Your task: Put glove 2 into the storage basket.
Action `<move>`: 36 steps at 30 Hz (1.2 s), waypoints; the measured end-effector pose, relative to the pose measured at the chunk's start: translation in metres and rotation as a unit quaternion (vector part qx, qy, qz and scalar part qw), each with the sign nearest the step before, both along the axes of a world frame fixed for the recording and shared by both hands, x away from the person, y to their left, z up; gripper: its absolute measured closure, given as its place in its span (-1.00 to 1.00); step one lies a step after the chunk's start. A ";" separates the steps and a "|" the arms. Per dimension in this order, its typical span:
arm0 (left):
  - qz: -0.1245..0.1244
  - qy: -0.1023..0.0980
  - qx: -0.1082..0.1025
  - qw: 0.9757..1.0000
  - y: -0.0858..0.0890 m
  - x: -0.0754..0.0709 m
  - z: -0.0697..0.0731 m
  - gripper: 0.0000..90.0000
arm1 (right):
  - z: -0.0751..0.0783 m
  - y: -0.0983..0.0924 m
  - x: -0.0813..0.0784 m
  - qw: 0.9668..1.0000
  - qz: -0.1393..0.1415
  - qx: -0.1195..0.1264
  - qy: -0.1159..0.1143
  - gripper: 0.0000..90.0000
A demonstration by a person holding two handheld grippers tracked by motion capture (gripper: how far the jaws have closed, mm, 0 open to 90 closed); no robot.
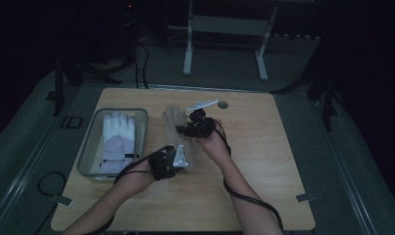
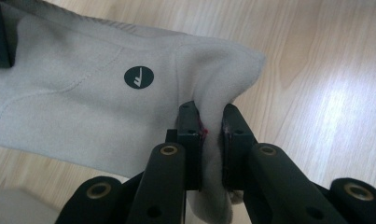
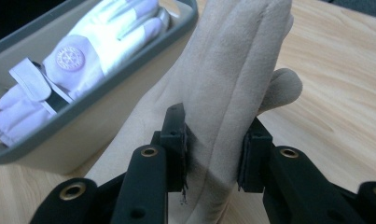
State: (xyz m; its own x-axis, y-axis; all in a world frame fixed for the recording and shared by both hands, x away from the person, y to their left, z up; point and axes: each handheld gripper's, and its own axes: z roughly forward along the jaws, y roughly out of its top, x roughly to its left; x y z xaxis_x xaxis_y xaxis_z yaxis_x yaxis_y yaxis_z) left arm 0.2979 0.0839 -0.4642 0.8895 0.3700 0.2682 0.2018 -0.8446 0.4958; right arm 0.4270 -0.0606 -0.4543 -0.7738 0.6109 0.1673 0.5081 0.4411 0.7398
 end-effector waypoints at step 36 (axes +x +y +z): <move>0.126 0.022 0.015 0.992 0.153 -0.021 0.012 0.82 | 0.005 0.182 0.006 0.995 0.097 0.003 0.015 0.52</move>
